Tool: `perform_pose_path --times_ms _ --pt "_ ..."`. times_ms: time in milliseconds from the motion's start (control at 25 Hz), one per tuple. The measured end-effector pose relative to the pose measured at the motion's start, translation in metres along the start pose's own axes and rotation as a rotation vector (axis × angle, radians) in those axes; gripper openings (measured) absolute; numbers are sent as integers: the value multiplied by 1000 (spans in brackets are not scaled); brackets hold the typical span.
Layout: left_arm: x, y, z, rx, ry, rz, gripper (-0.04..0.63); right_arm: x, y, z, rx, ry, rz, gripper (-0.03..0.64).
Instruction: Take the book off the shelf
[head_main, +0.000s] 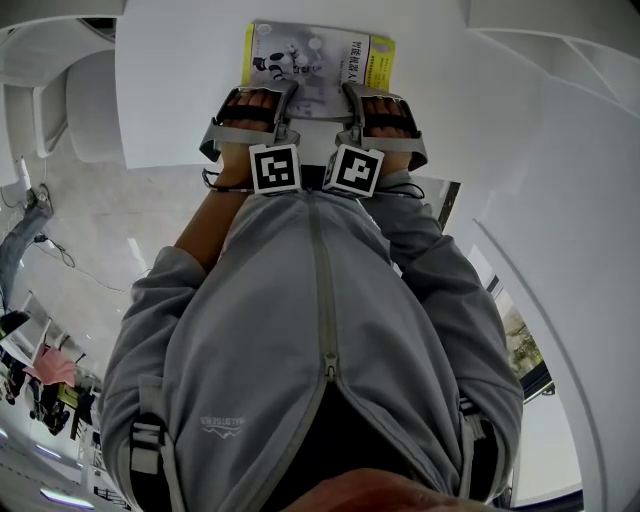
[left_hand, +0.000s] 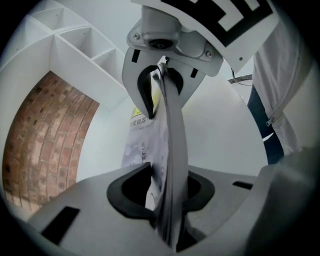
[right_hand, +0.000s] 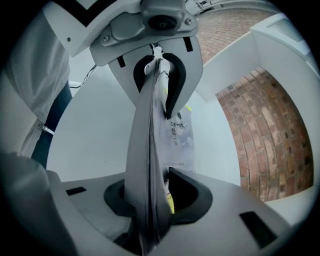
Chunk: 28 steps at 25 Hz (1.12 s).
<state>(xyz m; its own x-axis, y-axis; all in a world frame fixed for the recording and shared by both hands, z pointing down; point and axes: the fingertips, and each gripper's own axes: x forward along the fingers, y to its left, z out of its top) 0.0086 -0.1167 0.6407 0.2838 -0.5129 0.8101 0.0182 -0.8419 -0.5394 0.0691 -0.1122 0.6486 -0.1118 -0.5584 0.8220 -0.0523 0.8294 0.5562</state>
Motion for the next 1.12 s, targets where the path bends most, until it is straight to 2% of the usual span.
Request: perform_pose_path --times_ms 200,520,640,880,1120 --pt "2 -10 -9 -9 47 -46 148 -1 8 2 11 4 22 157" --pt "-8 -22 -13 -50 42 -130 213 -7 21 0 31 4 61 197" --pt "-15 -24 -13 -43 44 -151 232 -18 26 -1 47 3 81 207" --pt "-31 -27 -12 -63 35 -159 232 -39 32 -5 96 21 105 213" --pt "-47 -23 -6 -71 16 -123 232 -53 32 -7 112 23 81 213"
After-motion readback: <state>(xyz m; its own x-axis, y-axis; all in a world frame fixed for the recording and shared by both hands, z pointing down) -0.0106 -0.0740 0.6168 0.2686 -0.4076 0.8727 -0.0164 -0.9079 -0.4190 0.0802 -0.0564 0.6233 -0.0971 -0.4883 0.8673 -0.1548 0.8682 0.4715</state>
